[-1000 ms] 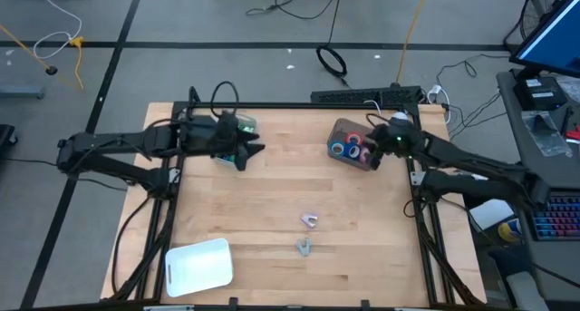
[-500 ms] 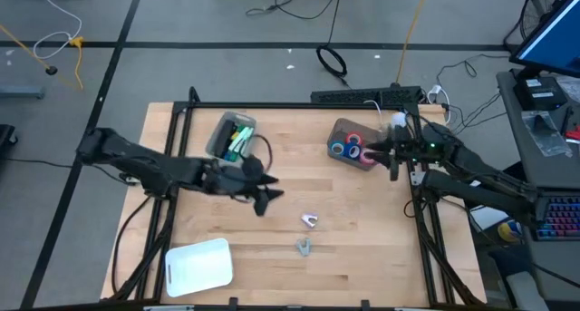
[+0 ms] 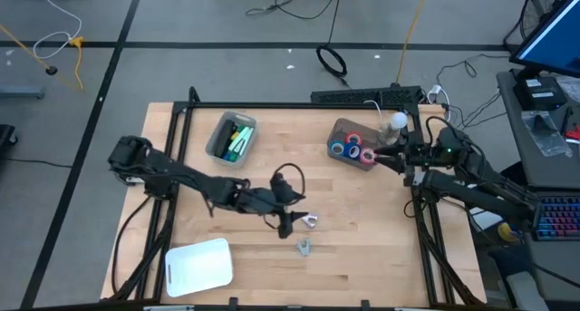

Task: Pick and place Stapler, Stapler remover, tape
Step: Put the purple staple remover into the white bin

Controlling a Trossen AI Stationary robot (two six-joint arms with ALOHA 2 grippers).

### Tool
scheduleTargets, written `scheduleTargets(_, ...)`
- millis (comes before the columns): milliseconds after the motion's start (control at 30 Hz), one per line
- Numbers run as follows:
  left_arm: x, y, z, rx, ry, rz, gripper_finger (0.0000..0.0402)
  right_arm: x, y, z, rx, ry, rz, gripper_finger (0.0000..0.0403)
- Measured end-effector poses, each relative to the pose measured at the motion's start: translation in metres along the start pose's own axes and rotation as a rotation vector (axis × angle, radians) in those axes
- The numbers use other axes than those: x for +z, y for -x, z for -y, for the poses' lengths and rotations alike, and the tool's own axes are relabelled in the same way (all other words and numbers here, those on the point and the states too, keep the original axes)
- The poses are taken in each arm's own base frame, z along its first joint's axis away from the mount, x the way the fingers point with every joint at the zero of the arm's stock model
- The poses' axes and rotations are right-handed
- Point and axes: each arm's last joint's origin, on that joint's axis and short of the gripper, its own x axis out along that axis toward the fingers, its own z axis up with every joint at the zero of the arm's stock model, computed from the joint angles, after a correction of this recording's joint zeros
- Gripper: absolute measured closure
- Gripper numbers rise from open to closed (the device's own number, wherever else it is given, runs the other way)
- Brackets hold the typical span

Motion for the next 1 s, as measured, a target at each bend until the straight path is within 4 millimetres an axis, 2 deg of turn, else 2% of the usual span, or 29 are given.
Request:
scheduleTargets(100, 0.005, -0.012, 0.000, 0.007, -0.062, -0.033, 0.0153, 0.000, 0.001, -0.001, 0.001, 0.001, 0.002, 0.0273)
scheduleTargets(300, 0.007, -0.040, -0.007, -0.002, -0.156, -0.223, 0.0153, -0.001, 0.001, 0.000, -0.002, 0.001, 0.001, 0.0273)
scheduleTargets(533, -0.001, -0.069, -0.019, -0.050, -0.225, -0.326, 0.0153, -0.001, 0.001, 0.000, -0.004, 0.004, -0.001, 0.0273)
scheduleTargets(900, -0.029, -0.093, -0.031, -0.108, -0.222, -0.437, 0.0154, -0.001, 0.001, 0.000, -0.010, 0.062, -0.004, 0.0273)
scheduleTargets(1000, -0.030, -0.095, -0.031, -0.113, -0.221, -0.435, 0.0154, -0.001, 0.001, 0.000, -0.010, 0.067, -0.005, 0.0273)
